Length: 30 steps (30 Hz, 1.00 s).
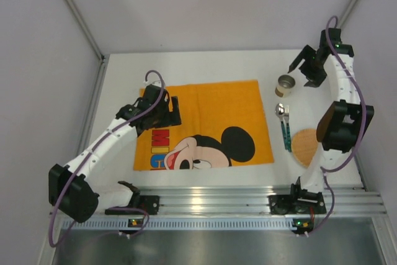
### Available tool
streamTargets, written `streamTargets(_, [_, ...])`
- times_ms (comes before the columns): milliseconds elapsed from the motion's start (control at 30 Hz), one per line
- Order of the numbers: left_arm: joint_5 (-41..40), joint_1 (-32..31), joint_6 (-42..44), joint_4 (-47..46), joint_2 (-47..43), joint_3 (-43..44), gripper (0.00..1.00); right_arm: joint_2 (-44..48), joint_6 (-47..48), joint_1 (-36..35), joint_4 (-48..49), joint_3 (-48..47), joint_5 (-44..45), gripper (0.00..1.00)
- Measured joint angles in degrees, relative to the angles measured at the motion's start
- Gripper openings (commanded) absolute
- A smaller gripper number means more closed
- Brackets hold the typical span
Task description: Set the dinner table for one person
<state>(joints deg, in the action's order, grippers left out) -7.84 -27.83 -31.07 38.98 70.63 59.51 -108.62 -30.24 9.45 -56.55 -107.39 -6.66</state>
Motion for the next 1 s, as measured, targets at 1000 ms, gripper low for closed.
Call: streamTargets(1000, [3.78,0.02,-0.63,1.36,7.93,6.91,0.89,-19.19,4.35,0.22,-0.02,-8.24,5.07,0.48])
